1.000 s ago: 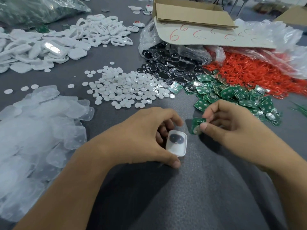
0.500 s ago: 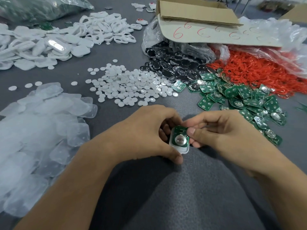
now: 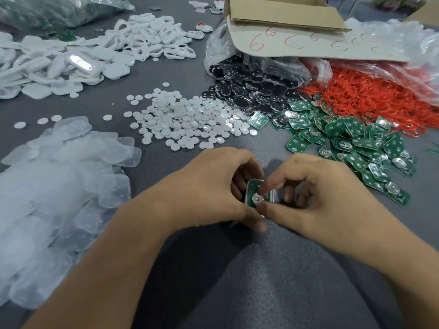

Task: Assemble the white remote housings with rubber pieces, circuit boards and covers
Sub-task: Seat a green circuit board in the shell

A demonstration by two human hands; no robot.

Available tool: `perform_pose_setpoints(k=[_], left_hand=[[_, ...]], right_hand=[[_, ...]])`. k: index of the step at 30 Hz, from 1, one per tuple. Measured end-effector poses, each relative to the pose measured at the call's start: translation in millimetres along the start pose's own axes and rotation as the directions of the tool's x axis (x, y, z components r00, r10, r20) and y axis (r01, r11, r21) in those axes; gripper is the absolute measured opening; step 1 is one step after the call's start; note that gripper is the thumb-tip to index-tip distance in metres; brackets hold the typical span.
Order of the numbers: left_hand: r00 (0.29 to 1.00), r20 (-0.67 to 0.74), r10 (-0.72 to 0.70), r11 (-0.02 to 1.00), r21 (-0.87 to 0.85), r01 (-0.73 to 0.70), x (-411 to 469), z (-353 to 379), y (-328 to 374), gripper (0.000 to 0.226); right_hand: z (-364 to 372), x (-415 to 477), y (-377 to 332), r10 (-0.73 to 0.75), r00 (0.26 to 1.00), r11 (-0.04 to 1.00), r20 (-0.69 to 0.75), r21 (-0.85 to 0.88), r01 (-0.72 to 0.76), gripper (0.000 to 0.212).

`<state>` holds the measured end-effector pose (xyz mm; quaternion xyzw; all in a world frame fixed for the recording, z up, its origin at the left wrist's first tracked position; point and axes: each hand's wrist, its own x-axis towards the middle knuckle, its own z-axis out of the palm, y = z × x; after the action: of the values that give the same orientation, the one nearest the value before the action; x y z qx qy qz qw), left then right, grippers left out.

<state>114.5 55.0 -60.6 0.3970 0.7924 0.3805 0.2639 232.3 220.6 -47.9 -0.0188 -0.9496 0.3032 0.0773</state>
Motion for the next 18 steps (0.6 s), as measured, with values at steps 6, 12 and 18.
perform_pose_setpoints(k=[6, 12, 18], left_hand=[[1.000, -0.002, -0.002, 1.000, 0.003, 0.002, 0.5, -0.2, 0.3, 0.061], [1.000, -0.025, 0.008, 0.999, 0.041, -0.007, 0.4, 1.2, 1.9, 0.059], [0.999, -0.037, 0.019, 0.993, 0.118, -0.014, 1.5, 1.5, 2.1, 0.063]], right_hand=[[-1.6, -0.1, -1.5, -0.048, 0.998, 0.996, 0.030, -0.077, 0.050, 0.016], [-2.5, 1.4, -1.4, -0.058, 0.998, 0.992, 0.033, -0.108, 0.061, 0.021], [-0.4, 2.6, 1.0, -0.063, 0.998, 0.991, 0.030, -0.114, 0.066, 0.018]])
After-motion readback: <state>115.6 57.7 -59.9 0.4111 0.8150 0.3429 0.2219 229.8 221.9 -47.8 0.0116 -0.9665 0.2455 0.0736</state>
